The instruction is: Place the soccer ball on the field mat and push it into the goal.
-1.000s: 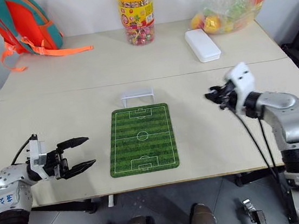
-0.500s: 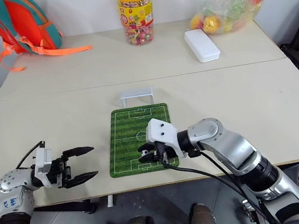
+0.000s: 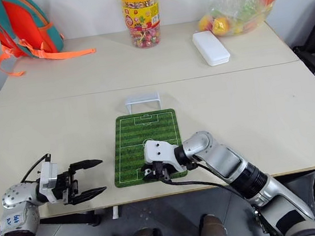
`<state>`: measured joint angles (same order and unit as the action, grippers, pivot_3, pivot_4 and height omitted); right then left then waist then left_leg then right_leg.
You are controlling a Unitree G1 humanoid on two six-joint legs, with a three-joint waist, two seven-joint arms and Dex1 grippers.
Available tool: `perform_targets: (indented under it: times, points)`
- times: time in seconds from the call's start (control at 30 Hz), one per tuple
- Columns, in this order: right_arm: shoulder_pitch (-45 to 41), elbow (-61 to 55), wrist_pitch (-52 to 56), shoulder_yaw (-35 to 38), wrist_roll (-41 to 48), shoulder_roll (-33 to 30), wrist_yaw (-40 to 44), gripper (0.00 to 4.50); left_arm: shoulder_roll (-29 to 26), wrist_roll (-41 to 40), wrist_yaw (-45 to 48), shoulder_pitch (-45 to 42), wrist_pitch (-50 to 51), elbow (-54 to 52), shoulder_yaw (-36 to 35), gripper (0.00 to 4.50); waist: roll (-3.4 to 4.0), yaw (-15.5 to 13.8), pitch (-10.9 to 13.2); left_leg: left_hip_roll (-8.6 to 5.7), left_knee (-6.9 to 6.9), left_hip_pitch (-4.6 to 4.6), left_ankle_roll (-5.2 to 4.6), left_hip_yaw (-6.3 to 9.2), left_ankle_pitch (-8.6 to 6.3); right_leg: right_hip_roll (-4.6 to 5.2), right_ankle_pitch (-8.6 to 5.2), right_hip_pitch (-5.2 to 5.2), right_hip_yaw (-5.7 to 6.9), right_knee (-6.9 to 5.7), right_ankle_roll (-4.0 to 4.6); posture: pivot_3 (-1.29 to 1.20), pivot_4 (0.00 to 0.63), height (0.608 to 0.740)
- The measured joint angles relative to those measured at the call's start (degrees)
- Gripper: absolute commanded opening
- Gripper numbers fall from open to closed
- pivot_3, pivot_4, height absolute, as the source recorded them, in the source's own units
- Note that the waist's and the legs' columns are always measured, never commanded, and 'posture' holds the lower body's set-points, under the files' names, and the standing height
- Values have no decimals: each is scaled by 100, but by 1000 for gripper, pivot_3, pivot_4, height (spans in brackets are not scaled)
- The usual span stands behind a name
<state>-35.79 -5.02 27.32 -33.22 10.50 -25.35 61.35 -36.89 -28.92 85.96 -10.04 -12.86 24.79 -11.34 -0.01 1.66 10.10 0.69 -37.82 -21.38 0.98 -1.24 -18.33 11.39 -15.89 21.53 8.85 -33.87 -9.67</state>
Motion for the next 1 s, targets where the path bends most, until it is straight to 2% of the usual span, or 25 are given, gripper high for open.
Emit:
perform_targets:
  times: [0.27, 0.87, 0.93, 1.0]
  points:
    - [-10, 298, -133, -3, -147, 256, 52, 839, -3, -6, -3, 49, -2, -159, -22, 4500, 0, -1, 0, 0, 0, 0, 0, 0, 0, 0, 0, 0, 0, 0, 0, 0, 150, 740]
    - [13, 517, -356, 231, -206, 218, 194, 839, -14, -10, -4, 5, 26, -162, -113, 4500, 0, 0, 0, 1, 0, 0, 2, -1, -1, -1, 0, 1, 0, 0, 0, 0, 150, 740]
    - [15, 519, -369, 231, -215, 218, 210, 1562, -14, -10, -4, -40, 26, -160, -113, 4500, 0, -1, 0, 1, 0, 0, 2, -1, -1, -1, 0, 1, 0, 0, 0, 0, 150, 740]
    - [26, 518, -384, 231, -213, 217, 258, 2046, -14, -10, -4, -99, 26, -153, -113, 4500, 0, -1, 0, 1, 0, 0, 2, -1, -1, -1, 0, 1, 0, 0, 0, 0, 150, 740]
